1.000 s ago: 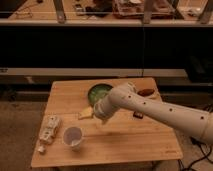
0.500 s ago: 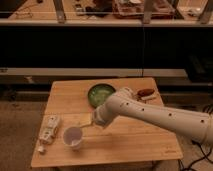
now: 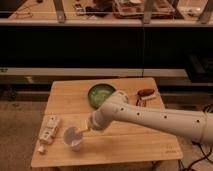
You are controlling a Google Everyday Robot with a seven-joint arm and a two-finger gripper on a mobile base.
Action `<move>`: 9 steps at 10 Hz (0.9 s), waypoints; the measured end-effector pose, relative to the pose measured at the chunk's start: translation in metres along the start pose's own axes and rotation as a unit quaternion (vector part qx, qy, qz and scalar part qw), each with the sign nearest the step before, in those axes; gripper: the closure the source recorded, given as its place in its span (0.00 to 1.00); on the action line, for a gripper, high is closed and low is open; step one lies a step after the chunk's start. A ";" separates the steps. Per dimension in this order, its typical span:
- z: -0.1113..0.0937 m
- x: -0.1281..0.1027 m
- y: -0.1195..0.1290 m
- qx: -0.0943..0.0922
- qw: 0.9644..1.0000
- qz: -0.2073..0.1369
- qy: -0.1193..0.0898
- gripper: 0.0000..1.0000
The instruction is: Place the ceramic cup in the ceramic bowl
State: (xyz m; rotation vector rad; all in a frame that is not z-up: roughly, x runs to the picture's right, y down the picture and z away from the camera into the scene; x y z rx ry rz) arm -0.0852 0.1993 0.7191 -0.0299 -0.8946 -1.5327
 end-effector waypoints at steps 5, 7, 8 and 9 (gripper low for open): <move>0.023 -0.002 -0.007 -0.019 1.000 -0.006 -0.003 0.22; 0.035 -0.005 -0.009 -0.026 1.000 -0.008 -0.011 0.33; 0.041 -0.007 -0.009 -0.030 0.999 -0.009 -0.015 0.41; 0.050 -0.010 -0.010 -0.039 0.999 -0.013 -0.024 0.55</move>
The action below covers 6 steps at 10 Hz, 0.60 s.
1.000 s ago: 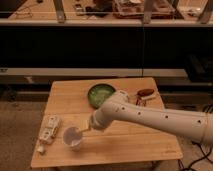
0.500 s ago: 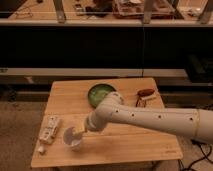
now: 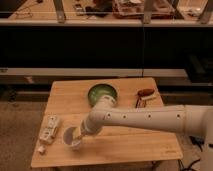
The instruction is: Place the ceramic cup in the ceramic bowl
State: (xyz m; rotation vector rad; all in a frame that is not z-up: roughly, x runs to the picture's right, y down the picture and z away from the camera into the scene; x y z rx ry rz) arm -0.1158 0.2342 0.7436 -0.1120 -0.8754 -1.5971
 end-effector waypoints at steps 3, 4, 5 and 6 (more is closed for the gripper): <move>0.005 -0.016 -0.013 -0.006 1.000 -0.009 -0.015 0.86; 0.000 -0.020 -0.018 0.002 1.000 -0.009 -0.017 0.94; -0.011 -0.024 -0.023 0.016 1.000 -0.007 -0.015 0.99; -0.033 -0.024 -0.026 0.040 0.999 0.000 -0.004 1.00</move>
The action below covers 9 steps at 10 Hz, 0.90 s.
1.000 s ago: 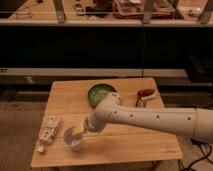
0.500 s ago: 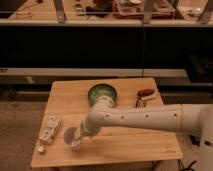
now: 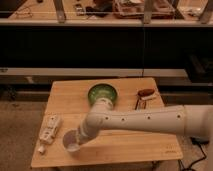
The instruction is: Place the ceramic cup in the ceramic bowl
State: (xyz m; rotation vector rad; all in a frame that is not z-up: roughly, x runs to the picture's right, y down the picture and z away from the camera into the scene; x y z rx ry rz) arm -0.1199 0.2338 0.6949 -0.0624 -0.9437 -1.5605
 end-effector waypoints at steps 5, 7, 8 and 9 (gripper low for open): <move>-0.112 0.025 0.080 0.053 0.989 0.092 0.103 1.00; -0.146 0.044 0.152 0.030 0.977 0.151 0.146 1.00; -0.153 0.047 0.167 0.023 0.974 0.163 0.154 1.00; -0.155 0.048 0.171 0.021 0.973 0.167 0.157 1.00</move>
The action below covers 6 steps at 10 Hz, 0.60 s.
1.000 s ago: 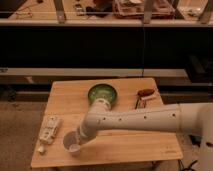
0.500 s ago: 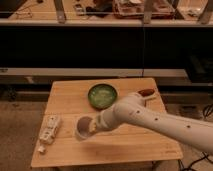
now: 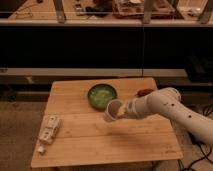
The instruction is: Place the ceramic cup in the ceramic bowl
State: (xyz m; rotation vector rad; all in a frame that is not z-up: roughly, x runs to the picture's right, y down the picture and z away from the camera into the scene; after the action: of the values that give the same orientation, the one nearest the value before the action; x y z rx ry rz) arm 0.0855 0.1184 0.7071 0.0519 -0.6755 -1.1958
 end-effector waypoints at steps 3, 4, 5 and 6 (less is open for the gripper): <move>0.001 0.000 -0.001 0.000 1.000 -0.001 -0.001 1.00; 0.001 -0.001 -0.001 0.000 1.000 -0.001 -0.001 1.00; 0.000 0.003 0.000 -0.006 1.000 -0.003 0.002 1.00; -0.001 0.011 0.002 -0.016 1.000 -0.006 0.010 1.00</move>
State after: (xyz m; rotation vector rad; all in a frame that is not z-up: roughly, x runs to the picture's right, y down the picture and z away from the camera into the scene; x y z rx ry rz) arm 0.0899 0.1089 0.7121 0.0409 -0.6402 -1.2160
